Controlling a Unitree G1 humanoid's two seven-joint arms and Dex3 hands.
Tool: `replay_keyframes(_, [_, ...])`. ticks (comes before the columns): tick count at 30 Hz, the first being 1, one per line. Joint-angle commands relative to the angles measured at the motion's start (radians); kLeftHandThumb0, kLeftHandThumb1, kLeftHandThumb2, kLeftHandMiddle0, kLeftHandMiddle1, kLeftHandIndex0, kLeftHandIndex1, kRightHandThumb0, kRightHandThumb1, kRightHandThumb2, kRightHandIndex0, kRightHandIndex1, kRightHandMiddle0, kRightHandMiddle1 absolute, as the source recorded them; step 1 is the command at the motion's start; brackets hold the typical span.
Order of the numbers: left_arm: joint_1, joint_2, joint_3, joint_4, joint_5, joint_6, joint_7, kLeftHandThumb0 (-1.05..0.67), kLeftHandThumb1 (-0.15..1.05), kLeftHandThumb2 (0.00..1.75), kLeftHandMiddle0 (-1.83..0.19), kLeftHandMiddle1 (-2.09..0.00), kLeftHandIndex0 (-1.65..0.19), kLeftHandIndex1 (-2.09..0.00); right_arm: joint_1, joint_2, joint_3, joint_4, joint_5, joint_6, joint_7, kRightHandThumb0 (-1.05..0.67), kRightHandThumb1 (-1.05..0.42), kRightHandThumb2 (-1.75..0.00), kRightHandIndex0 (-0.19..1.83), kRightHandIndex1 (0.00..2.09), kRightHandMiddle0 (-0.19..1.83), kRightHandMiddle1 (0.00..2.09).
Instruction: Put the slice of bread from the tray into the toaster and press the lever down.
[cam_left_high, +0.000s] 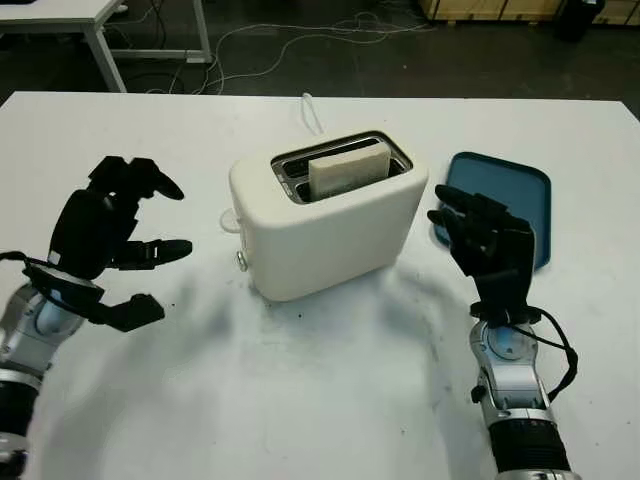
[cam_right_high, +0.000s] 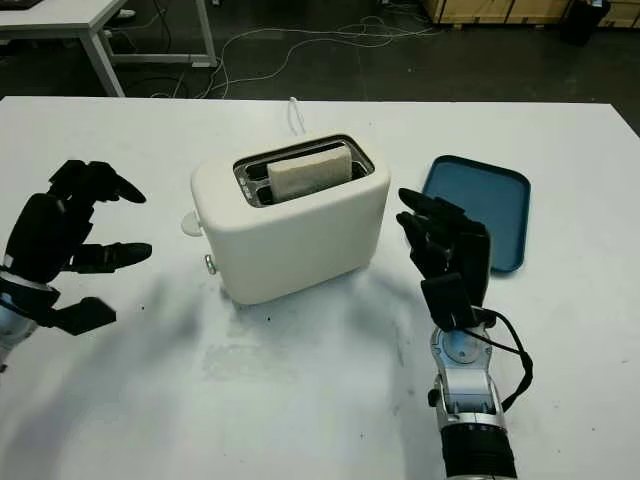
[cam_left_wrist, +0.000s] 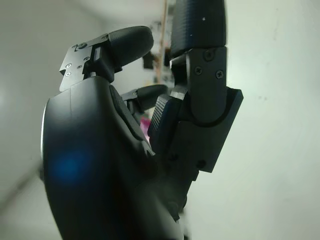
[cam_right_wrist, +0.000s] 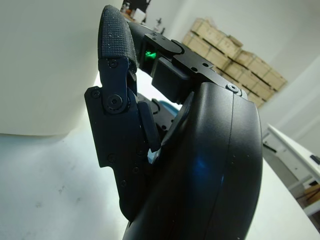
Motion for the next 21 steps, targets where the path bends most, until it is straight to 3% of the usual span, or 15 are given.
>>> replay_keyframes(1, [-0.032,0.039,-0.019,0.017,0.017,-0.043,0.012,-0.82,0.92,0.8,-0.25,-1.75,0.0,-1.6,0.009,-0.007,-0.004,0.012,-0.005,0.001,-0.012,-0.78,-0.92,-0.29,1.07,0.18,0.99,0.0])
replay_keyframes(6, [-0.073,0.074,-0.051,0.051,0.039,-0.076,-0.002,-0.81,0.92,0.82,-0.25,-1.75,0.0,-1.55,0.008,-0.007,-0.006,0.019,0.005,-0.009,-0.012,-0.76,-0.92,-0.29,1.08,0.18,1.0,0.0])
replay_keyframes(14, [-0.092,0.063,-0.099,0.047,0.051,-0.043,-0.02,-0.82,0.92,0.87,-0.59,-1.75,0.0,-1.45,0.006,-0.01,-0.016,0.033,0.004,-0.034,-0.023,-0.77,-0.92,-0.29,1.06,0.18,1.0,0.0])
replay_keyframes(21, [-0.083,0.04,-0.12,0.063,0.041,-0.049,0.005,-0.81,0.92,0.91,-0.96,-1.75,0.0,-1.13,0.001,-0.007,-0.02,0.037,0.01,-0.036,-0.025,-0.77,-0.92,-0.29,1.07,0.18,1.01,0.0])
